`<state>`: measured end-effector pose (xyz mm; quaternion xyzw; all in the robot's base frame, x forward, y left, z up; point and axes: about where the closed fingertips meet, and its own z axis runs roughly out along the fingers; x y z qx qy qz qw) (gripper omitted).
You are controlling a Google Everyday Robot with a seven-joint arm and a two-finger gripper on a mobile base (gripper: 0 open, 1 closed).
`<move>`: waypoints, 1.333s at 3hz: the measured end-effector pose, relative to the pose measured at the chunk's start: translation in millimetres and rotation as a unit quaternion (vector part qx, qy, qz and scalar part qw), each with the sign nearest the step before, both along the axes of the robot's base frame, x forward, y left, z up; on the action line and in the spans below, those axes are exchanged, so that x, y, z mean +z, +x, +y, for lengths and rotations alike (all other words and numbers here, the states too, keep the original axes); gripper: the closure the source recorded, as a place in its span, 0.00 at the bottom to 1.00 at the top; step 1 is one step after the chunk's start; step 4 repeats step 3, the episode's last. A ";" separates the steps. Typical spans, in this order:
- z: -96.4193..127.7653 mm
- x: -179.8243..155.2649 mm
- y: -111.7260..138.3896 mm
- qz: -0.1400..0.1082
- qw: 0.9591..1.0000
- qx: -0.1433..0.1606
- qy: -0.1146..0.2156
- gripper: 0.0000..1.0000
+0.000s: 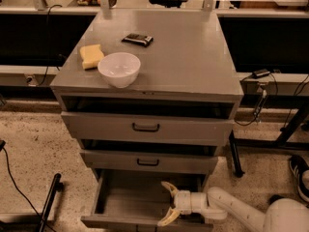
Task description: Place coke can into bottom drawer
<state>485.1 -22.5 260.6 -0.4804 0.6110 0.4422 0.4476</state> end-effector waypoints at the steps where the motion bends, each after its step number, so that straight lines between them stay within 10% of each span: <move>1: -35.5 18.3 -20.4 -0.010 1.000 -0.027 0.006 0.00; 2: -71.5 29.3 -34.7 -0.027 0.999 -0.039 0.020 0.00; 4: -71.9 31.8 -37.8 -0.027 0.999 -0.036 0.026 0.00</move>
Offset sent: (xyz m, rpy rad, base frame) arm -0.0518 -0.1235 0.0483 0.0862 -0.1063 -0.1007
